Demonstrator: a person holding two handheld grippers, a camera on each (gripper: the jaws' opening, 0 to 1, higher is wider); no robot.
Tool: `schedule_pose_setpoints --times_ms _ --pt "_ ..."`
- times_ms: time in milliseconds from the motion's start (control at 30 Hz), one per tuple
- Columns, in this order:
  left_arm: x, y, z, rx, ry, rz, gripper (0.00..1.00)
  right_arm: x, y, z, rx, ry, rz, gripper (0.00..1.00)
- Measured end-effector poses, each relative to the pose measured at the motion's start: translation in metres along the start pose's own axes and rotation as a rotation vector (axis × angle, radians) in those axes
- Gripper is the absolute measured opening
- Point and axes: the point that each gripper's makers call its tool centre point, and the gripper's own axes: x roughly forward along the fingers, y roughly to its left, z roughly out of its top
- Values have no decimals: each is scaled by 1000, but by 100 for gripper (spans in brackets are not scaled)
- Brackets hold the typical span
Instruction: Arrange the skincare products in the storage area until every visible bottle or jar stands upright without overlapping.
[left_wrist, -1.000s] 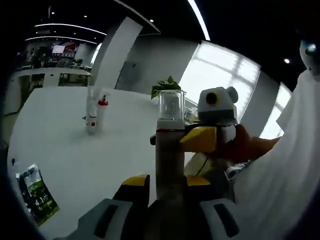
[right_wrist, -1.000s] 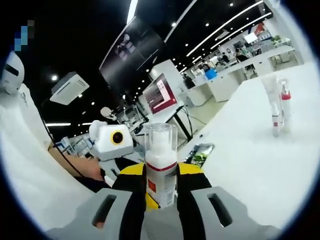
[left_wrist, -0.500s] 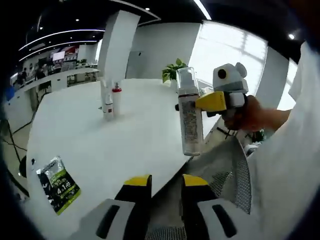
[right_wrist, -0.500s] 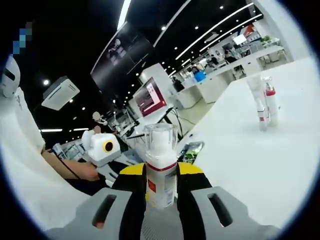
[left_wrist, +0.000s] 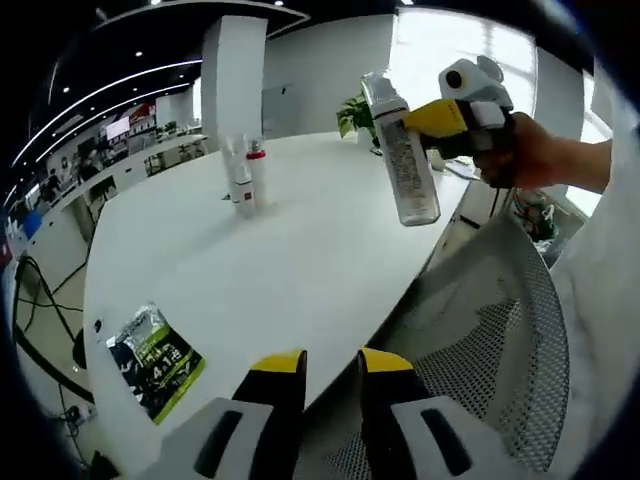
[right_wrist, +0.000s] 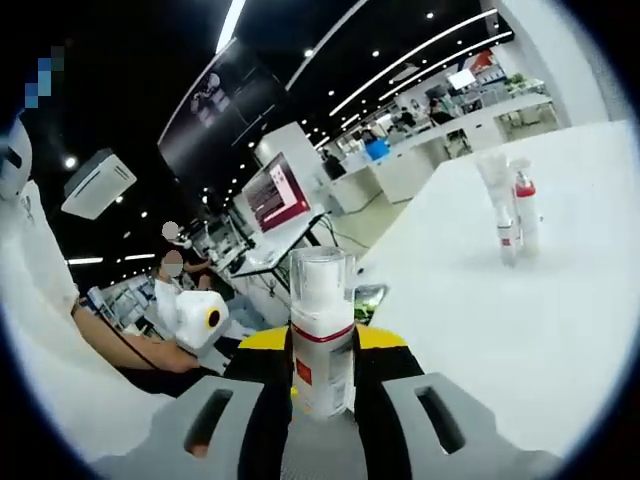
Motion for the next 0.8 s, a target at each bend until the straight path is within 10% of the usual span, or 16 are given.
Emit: schedule_pose_setpoints --times_ms 300,800 --pt "19 15 -6 65 39 54 19 10 11 32 -32 -40 -86 20" --pt "17 1 -14 50 76 -59 14 15 12 6 42 -37 -187 20"
